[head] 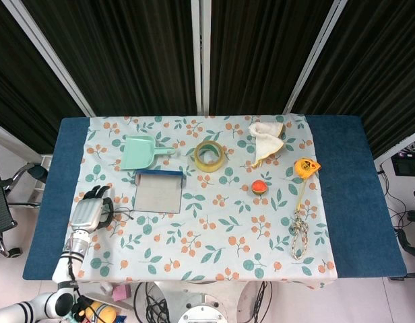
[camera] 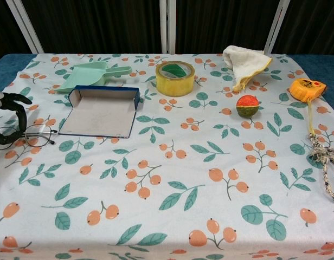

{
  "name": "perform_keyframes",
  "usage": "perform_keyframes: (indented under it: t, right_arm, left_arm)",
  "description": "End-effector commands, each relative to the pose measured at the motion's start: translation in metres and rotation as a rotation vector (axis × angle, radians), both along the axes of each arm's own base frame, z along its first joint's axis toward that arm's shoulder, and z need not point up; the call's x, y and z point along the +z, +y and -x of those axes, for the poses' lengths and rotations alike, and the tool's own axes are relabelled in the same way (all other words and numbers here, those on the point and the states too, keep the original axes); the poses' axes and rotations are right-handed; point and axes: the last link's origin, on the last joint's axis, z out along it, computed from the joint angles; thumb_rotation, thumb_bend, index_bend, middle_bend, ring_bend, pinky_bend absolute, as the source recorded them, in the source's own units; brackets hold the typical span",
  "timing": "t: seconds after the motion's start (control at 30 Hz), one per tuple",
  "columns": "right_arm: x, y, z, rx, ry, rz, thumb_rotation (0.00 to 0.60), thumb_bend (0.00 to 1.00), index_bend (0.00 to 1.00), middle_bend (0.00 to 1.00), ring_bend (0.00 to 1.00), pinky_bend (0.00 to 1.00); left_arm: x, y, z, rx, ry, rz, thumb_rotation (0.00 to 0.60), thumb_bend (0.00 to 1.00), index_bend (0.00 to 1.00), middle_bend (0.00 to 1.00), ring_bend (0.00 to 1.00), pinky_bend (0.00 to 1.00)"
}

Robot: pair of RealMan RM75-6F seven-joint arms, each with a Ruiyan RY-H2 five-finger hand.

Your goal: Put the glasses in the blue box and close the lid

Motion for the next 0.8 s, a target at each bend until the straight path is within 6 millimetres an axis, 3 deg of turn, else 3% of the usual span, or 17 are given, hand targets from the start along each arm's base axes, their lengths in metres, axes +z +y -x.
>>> perform_keyframes:
  t: [0.03,0.23,0.43,0.57,0.8]
  right_arm:
    - [0.000,0.000,0.000,0.000,-0.001,0.002,0.600,0.27,0.00,0.00,0.00,0.00]
    - [0.002,0.000,0.000,0.004,-0.001,0.009,0.600,0.28,0.00,0.00,0.00,0.00]
    - [0.001,0.000,0.000,0.007,-0.009,0.013,0.600,0.27,0.00,0.00,0.00,0.00]
    - [0.000,0.000,-0.001,0.017,-0.021,0.024,0.600,0.27,0.00,0.00,0.00,0.00]
    - [0.006,0.003,0.000,0.017,-0.025,0.044,0.600,0.28,0.00,0.00,0.00,0.00]
  left_arm:
    - [0.001,0.001,-0.002,-0.006,-0.003,-0.006,0.600,0.42,0.59,0.12,0.05,0.15]
    - [0.009,0.005,-0.014,-0.048,-0.014,-0.028,0.600,0.43,0.59,0.13,0.05,0.15]
    - [0.012,0.014,-0.043,-0.163,0.020,-0.034,0.600,0.42,0.59,0.13,0.05,0.15]
    - [0.001,0.019,-0.068,-0.241,0.016,-0.043,0.600,0.42,0.59,0.13,0.05,0.15]
    - [-0.026,0.029,-0.095,-0.304,0.036,0.000,0.600,0.43,0.59,0.13,0.05,0.15]
